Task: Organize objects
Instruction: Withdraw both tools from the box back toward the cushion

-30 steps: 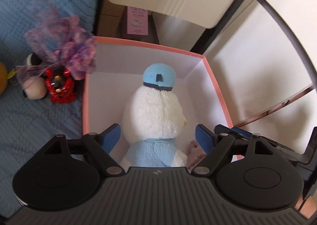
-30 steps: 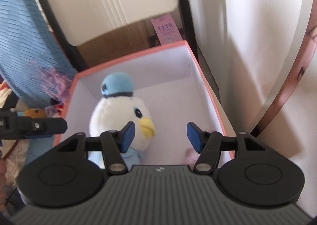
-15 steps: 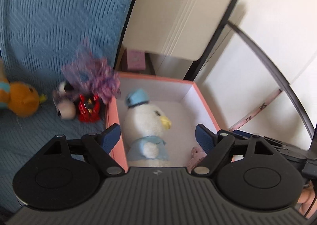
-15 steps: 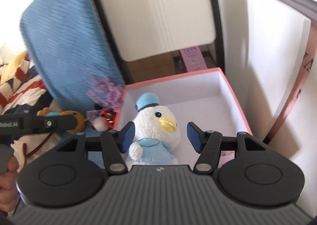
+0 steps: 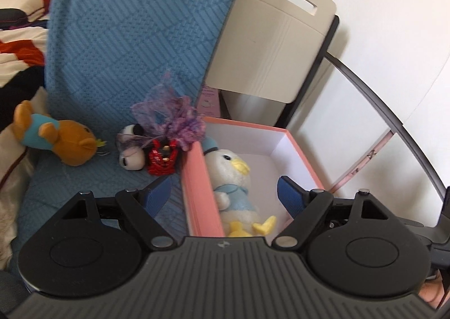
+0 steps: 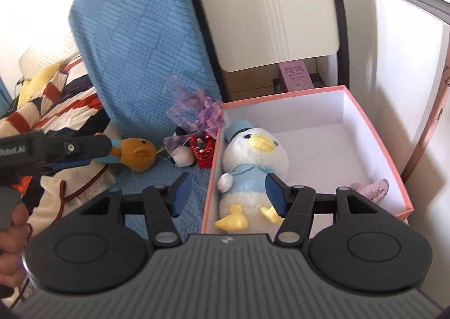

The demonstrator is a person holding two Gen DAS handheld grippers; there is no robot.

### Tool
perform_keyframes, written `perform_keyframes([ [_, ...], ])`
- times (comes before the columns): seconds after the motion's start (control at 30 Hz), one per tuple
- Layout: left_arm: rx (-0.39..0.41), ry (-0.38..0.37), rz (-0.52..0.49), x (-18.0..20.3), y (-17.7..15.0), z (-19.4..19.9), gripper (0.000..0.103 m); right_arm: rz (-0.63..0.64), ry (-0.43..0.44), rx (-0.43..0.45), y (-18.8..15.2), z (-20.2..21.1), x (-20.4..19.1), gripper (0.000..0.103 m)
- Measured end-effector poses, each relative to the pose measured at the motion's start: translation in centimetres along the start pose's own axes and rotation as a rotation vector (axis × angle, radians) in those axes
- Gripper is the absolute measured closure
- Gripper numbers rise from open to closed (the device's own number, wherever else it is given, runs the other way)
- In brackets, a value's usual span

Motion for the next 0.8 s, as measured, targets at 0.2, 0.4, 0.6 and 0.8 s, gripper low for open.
perform_keyframes([
  [0.2,0.042,0.041,-0.001,-2.2,-0.9,2.9,0.017,-0.006,0.011,-0.021,-1.6,0.0,-1.8,0.042],
  [0.4,0.063,0.061,0.031,-4.4,-1.9,4.9,0.017,-0.012,0.023,-0.035,-2.7,-0.4,-3.9,0.042],
  [0.6,0.087,0.08,0.089,-6.9,-3.3,6.1,0.017,-0.012,0.001,-0.037,-4.0,-1.1,-5.7,0.042],
  [0.8,0.103,0.13,0.137,-9.5,-4.3,6.9,0.017,-0.047,-0.019,-0.037,-4.8,-2.1,-6.6,0.042],
])
Point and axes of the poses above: each gripper's, at about its wrist camera, not at the fingertips, and z roughly against the way its jaws point, x to its right, y to its top, the point moved 3 cm from there along -z, roughly the way its jaws point, and after that the axes turned 13 degrees about -z, right-handed, at the moved point
